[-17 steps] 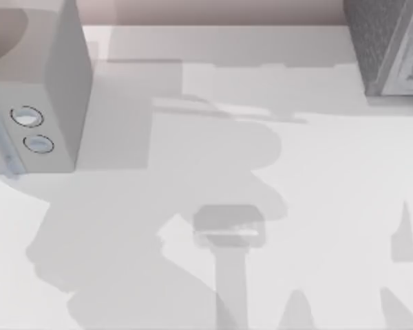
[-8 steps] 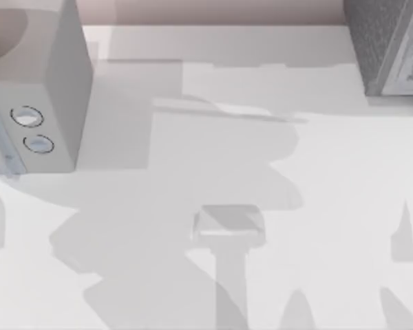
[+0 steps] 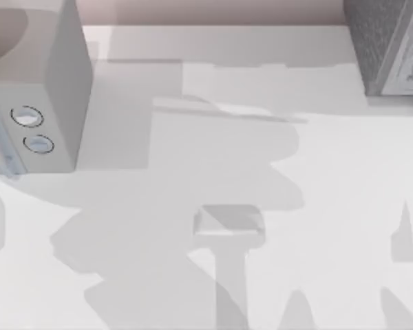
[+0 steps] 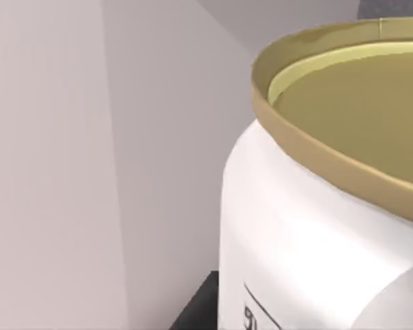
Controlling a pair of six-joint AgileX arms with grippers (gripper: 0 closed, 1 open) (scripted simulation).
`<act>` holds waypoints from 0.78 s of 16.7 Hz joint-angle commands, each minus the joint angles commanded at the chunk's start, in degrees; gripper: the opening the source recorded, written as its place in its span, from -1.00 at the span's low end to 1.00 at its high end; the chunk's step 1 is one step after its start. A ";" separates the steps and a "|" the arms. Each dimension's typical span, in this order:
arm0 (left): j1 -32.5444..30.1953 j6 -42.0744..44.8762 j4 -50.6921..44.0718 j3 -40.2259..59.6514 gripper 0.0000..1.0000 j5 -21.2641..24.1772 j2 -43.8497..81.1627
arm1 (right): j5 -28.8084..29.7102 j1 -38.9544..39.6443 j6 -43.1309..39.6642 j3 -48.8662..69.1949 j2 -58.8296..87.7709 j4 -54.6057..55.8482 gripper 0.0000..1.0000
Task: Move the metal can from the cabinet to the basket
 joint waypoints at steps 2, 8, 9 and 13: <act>0.00 0.00 0.00 0.00 -0.10 0.00 0.00 | 0.00 0.00 0.00 0.00 0.00 0.00 1.00; 0.00 0.00 0.00 0.00 0.81 0.00 0.00 | 0.00 0.00 0.00 0.00 0.00 0.00 1.00; 0.00 0.00 0.00 0.00 0.96 0.00 0.00 | 0.00 0.00 0.00 0.00 0.00 0.00 1.00; 0.00 0.00 0.00 0.00 1.00 0.00 0.00 | 0.00 0.00 0.00 0.00 0.00 0.00 1.00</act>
